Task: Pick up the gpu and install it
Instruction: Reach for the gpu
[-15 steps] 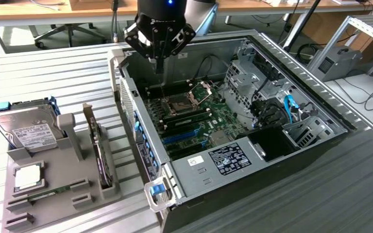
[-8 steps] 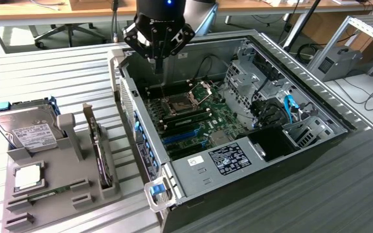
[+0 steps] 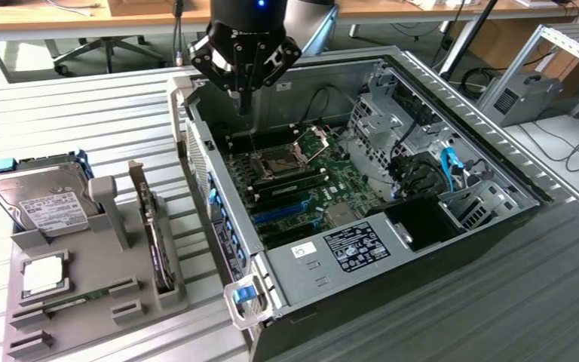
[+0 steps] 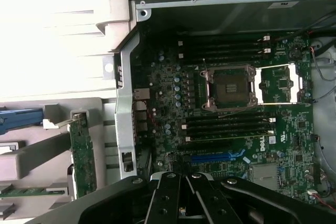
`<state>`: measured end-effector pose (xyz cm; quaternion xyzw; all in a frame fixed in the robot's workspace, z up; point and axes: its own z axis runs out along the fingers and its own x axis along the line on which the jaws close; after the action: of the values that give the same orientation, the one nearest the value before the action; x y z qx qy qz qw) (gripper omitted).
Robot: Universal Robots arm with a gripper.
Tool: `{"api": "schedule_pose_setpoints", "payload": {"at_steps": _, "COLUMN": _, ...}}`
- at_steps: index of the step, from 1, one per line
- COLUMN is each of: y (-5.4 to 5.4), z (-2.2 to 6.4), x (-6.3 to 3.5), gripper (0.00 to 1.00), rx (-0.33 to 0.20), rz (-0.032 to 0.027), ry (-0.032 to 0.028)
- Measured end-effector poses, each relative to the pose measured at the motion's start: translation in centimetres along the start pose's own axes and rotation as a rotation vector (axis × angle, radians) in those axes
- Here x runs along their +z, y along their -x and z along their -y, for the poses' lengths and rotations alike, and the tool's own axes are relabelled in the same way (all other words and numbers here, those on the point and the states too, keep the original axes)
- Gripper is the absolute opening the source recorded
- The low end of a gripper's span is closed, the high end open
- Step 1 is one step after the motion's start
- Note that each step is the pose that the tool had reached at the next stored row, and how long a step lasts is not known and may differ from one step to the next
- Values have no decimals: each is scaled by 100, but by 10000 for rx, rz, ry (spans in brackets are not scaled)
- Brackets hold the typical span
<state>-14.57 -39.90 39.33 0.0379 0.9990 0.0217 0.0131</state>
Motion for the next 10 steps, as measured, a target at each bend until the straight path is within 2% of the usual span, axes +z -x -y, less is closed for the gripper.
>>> {"api": "schedule_pose_setpoints", "payload": {"at_steps": 10, "y": -20, "z": 2, "x": -1, "gripper": 11, "rx": 0, "rz": 0, "ry": -1}}
